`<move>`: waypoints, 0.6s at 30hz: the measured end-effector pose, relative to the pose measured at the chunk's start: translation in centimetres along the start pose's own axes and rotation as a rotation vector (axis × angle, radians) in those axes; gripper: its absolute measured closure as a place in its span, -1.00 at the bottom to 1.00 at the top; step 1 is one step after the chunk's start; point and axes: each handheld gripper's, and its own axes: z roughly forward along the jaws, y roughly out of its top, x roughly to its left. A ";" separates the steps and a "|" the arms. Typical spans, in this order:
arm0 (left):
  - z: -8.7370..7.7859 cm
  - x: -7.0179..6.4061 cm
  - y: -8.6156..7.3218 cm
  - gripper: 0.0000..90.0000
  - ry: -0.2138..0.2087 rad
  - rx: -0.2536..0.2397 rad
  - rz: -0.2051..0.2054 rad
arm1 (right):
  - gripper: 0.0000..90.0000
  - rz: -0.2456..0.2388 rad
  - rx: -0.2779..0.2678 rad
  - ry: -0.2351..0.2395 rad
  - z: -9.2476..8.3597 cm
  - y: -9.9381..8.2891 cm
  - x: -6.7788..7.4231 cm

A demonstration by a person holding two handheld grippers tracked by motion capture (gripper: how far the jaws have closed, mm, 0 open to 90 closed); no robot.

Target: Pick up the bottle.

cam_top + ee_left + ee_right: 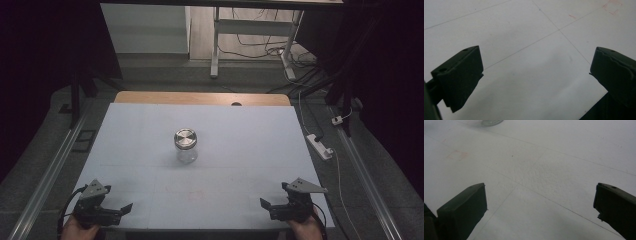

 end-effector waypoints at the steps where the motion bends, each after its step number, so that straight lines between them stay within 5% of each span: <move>1: -0.1 0.0 0.0 -1.00 -0.004 -0.004 0.004 | -1.00 -0.001 0.002 0.001 0.0 0.0 0.0; 18: 0.4 -0.5 0.9 -1.00 -0.047 -0.011 0.033 | -1.00 -0.018 0.012 0.008 0.2 0.1 0.1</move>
